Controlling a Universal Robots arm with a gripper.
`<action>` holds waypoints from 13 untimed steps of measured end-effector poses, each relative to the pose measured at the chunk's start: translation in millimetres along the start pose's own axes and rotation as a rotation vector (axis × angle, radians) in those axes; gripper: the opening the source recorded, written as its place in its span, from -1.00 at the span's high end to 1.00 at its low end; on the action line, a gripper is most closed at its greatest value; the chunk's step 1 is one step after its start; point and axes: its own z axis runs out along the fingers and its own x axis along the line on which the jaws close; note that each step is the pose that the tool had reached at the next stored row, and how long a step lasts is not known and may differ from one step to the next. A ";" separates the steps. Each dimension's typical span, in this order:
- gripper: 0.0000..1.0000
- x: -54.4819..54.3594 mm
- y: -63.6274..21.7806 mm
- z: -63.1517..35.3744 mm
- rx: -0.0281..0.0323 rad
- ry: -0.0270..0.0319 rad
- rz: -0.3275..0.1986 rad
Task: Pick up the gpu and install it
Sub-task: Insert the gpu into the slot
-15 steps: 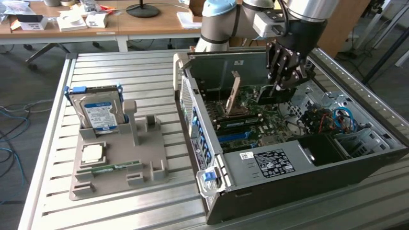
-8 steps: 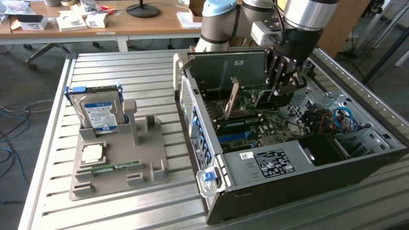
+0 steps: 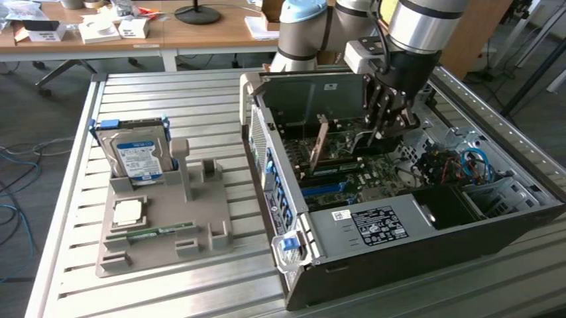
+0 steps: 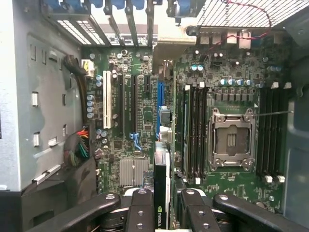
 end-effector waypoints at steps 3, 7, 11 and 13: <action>0.47 0.1 0.2 5.6 0.0000 -0.0001 -0.002; 0.47 0.2 0.3 12.5 -0.0001 -0.0002 -0.004; 0.47 0.3 0.4 18.7 -0.0002 -0.0003 -0.006; 0.47 0.4 0.5 21.0 -0.0002 -0.0002 -0.006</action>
